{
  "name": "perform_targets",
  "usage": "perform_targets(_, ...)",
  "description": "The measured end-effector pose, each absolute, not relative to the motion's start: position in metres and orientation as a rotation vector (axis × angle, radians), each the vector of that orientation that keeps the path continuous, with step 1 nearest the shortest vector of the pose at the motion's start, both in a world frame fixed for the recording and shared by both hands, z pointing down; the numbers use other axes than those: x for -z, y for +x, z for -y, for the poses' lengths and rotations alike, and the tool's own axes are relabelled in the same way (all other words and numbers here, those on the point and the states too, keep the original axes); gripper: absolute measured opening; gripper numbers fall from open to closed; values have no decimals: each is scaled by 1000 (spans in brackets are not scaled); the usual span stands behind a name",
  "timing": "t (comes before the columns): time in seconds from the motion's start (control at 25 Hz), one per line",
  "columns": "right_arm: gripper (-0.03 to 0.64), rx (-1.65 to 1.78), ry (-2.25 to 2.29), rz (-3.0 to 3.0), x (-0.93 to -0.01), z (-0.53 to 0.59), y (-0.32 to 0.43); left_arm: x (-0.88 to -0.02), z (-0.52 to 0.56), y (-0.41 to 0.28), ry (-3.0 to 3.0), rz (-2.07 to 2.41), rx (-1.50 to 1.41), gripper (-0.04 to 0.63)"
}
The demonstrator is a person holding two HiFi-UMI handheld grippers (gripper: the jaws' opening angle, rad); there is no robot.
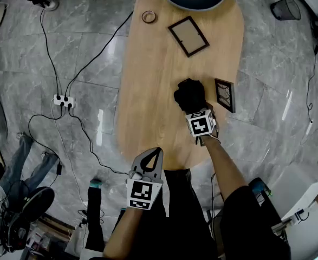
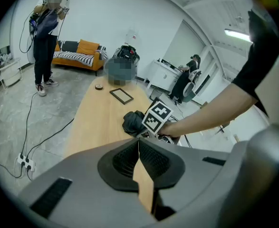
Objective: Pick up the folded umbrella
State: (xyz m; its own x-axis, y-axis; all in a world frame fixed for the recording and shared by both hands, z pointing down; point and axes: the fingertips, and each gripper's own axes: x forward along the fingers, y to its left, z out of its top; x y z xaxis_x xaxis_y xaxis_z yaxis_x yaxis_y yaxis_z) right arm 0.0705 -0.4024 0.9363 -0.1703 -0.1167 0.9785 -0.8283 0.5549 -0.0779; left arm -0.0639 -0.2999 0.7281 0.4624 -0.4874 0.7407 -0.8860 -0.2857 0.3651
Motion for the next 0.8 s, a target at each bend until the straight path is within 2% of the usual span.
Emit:
perform_targets(0.32, 287, -772, 817, 1616, -938, 404, 72, -733, 291, -69, 1921, 1142, -643, 15)
perform_targets(0.6, 238, -786, 839, 1612, -938, 403, 69, -732, 282, -75, 1923, 1139, -654, 15)
perform_targets(0.8, 235, -877, 909, 1650, -932, 389, 68, -727, 277, -83, 1936, 1149, -661, 15)
